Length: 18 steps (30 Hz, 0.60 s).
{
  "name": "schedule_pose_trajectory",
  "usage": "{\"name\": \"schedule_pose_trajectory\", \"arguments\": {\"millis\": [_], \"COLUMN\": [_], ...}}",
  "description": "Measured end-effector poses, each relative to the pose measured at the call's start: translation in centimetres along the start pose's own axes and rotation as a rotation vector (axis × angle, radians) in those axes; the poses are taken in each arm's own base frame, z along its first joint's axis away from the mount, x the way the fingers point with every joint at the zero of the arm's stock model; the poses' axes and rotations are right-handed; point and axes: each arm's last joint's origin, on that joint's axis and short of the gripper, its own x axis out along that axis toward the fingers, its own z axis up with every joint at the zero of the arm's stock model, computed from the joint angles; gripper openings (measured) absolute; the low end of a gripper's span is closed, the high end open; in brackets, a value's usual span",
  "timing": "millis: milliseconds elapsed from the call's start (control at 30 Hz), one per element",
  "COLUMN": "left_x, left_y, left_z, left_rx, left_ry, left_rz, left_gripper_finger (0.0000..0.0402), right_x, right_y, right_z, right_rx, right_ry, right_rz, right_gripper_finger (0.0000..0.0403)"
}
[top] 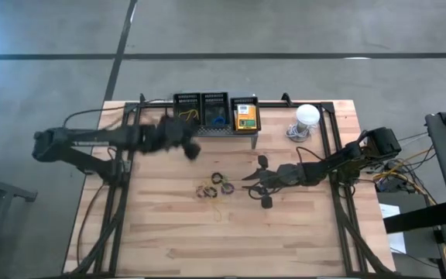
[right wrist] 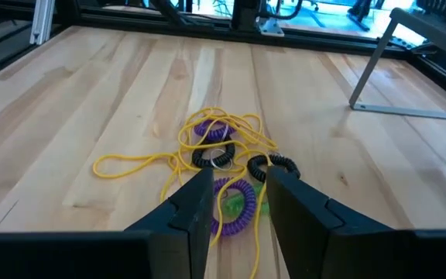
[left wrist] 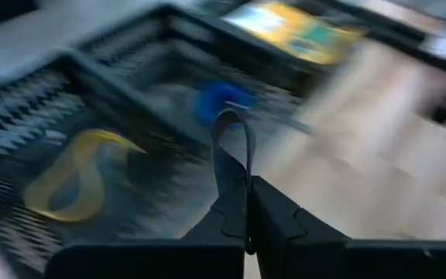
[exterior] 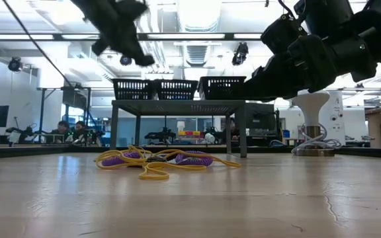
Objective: Pick & Place Office Desk Supplies
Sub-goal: Put the black rubberband into the left black bin on the shelf
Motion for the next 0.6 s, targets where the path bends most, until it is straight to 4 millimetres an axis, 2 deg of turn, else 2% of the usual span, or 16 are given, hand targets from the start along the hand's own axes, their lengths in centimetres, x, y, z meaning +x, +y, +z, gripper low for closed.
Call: {"name": "schedule_pose_trajectory", "arguments": {"millis": [133,267,367,600], "left_x": [1.9,2.7,2.9,2.6], "left_y": [4.5,7.2,7.9,8.0], "left_z": [1.6,2.1,2.1,2.1], "left_rx": [-0.024,-0.071,-0.085,-0.087], "left_ry": [0.024,0.052,0.066,0.11], "left_rz": [0.07,0.083,0.057,0.059], "left_gripper_finger": [0.0013,0.0037,0.0074,0.0178], "right_x": [0.1,0.3,0.4,0.7], "right_y": [0.0,0.0,0.0,-0.6], "right_z": [0.4,0.7,1.0,1.6], "right_rx": [0.001,-0.009,-0.04,-0.048], "right_ry": [-0.017,-0.029,-0.037,-0.054], "right_rz": [-0.003,-0.003,-0.005,-0.026], "right_gripper_finger": [0.0111,0.0109,0.0111,0.0107]}}
